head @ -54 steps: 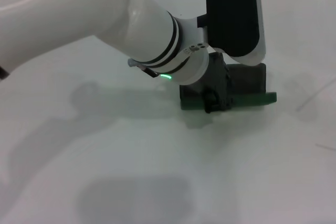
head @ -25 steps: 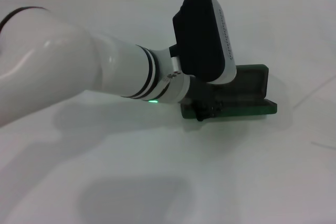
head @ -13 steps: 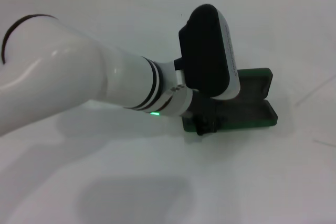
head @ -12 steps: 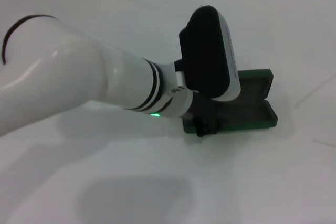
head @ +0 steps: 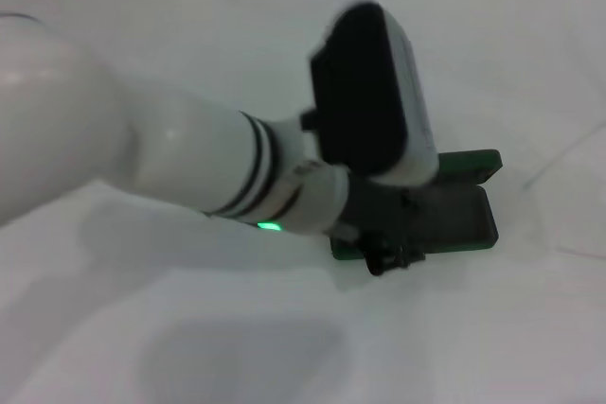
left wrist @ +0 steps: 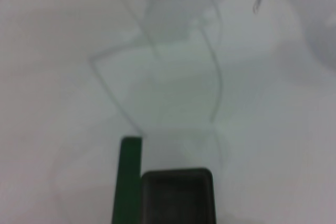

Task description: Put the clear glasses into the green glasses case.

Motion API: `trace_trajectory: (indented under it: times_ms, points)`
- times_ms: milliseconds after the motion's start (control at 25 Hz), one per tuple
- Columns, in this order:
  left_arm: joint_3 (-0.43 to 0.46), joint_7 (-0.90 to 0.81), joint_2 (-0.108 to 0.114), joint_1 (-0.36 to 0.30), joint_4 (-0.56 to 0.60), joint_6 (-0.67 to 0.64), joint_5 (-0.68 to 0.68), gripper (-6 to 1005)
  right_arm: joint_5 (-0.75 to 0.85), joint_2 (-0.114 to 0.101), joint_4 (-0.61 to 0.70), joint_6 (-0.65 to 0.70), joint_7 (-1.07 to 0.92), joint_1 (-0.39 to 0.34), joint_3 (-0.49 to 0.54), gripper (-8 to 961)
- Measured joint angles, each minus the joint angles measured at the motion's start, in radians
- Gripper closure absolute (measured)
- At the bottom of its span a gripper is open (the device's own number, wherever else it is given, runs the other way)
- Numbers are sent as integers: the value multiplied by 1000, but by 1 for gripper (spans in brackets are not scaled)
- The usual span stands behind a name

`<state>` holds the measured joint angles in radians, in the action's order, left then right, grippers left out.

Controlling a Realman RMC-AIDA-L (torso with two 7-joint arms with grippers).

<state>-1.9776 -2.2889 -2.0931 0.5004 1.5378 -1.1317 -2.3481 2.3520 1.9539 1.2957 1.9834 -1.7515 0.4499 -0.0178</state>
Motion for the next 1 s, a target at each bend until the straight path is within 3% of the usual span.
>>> trace_trajectory:
  times_ms: [200,320,520,760,1000]
  points:
    - [185,0,1,-106,215,-96,51,676,-8,-4,17,9,0,3,-75,876]
    - [335,3,1,-127,263,-134,134,676,-33,-7,14,37,24,6,-102,876]
    - [555,24,2,-137,217,-201,348,678,-161,2,-15,98,53,15,-152,876]
    - [764,69,7,-110,62,-409,703,679,-345,26,-170,30,100,24,-340,876]
    - [806,178,3,-164,4,-493,928,704,-434,50,-335,-74,190,62,-535,877]
